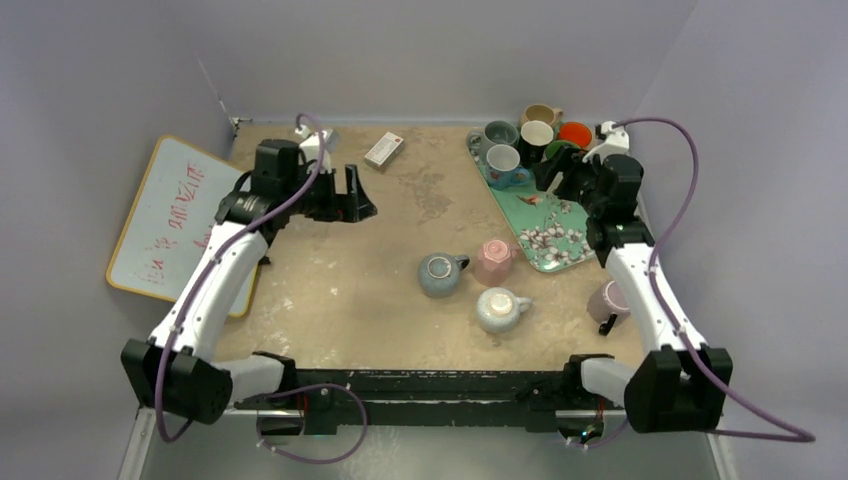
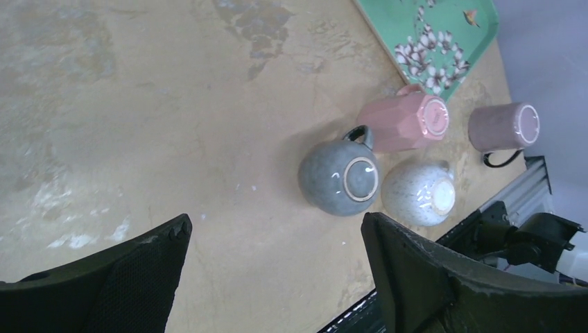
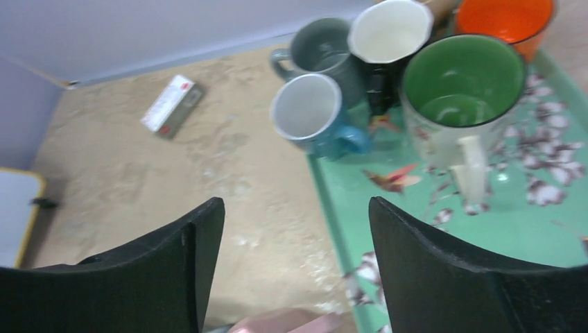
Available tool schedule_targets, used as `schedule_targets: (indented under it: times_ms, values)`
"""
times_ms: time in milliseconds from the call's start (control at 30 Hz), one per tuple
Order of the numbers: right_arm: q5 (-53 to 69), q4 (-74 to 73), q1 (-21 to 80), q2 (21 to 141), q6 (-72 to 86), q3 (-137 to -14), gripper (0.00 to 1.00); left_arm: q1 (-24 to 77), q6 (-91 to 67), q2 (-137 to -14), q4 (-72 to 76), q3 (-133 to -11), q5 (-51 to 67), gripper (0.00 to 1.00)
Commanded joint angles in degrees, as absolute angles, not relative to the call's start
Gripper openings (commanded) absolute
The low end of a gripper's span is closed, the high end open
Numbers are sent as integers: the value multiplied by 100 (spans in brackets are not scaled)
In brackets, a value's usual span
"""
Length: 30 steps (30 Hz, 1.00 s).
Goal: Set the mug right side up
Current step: Place the cup on the tray, then turn over the cup at the center of the board.
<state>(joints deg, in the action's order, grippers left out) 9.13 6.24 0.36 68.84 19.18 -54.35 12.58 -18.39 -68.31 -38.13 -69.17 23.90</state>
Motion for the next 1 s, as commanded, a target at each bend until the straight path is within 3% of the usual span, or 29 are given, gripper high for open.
schedule_targets:
  times_ms: [0, 167, 267, 633, 967]
  values:
    - [1141, 286, 240, 6219, 2602, -5199, 80, 1838, -1571, -7562, -3943, -7815, 2527, 91]
    - [1263, 94, 249, 5382, 2947, -4735, 88, 2521, -1285, -8492, -4096, -8666, 2486, 91]
    - [1136, 157, 255, 5018, 2978, -4460, 98, 2892, -1102, -9116, -4179, -9202, 2598, 90]
    - [956, 110, 250, 4857, 2916, -4399, 99, 3827, -435, -11080, -4770, -10599, 2359, 73]
    - [1063, 82, 253, 4838, 2885, -4324, 99, 4348, 138, -11724, -4600, -10703, 2266, 56]
